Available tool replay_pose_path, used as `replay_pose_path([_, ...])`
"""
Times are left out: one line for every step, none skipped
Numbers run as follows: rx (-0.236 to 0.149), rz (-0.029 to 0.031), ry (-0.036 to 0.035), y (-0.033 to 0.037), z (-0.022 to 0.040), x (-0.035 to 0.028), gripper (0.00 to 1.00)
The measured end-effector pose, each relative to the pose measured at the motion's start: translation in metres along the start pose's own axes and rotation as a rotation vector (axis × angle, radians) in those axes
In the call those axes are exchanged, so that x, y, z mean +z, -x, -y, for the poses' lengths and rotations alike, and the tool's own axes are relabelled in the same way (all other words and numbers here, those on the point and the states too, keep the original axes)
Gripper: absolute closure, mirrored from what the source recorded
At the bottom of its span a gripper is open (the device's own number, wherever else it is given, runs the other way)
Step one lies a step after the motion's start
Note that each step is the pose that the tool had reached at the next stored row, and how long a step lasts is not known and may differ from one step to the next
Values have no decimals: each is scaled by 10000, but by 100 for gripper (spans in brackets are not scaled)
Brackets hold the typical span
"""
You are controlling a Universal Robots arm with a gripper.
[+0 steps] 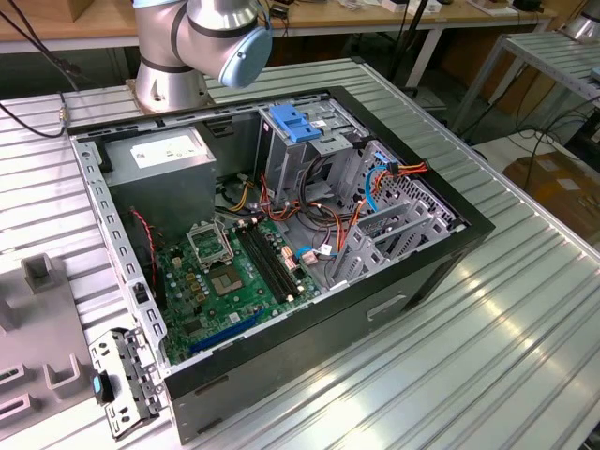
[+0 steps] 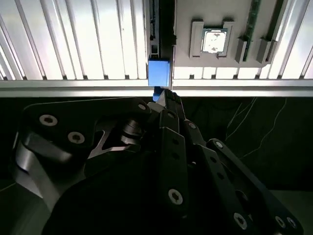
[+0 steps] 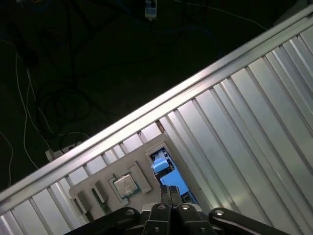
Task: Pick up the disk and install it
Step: 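Pick up the disk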
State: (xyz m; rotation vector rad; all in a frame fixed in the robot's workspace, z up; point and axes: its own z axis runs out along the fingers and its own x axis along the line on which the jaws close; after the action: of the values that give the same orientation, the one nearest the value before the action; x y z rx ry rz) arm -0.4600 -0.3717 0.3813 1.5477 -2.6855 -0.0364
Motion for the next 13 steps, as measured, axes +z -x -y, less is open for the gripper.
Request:
replay_pose_path([-173, -7, -4, 0, 0, 0, 89])
replay_pose_path([-538, -22, -13, 0, 0, 0, 89])
replay_pose_path([-915, -38, -22, 0, 0, 0, 89])
replay_pose_path([-1225, -50, -30, 0, 0, 0, 89])
replay_pose_path([-1377, -57, -34, 0, 0, 0, 89])
replay_pose_path([-1545, -63, -38, 0, 0, 0, 89])
replay_pose_path([-1697, -70, -42, 0, 0, 0, 89])
replay_pose_path([-1847, -76, -45, 0, 0, 0, 89])
replay_pose_path([-2013, -83, -49, 0, 0, 0, 89])
replay_pose_path([-2156, -88, -53, 0, 0, 0, 89])
replay_pose_path([-2386, -98, -58, 0, 0, 0, 89])
replay_pose_path([-2579, -106, -63, 0, 0, 0, 89])
replay_pose_path([-2725, -112, -67, 0, 0, 0, 89])
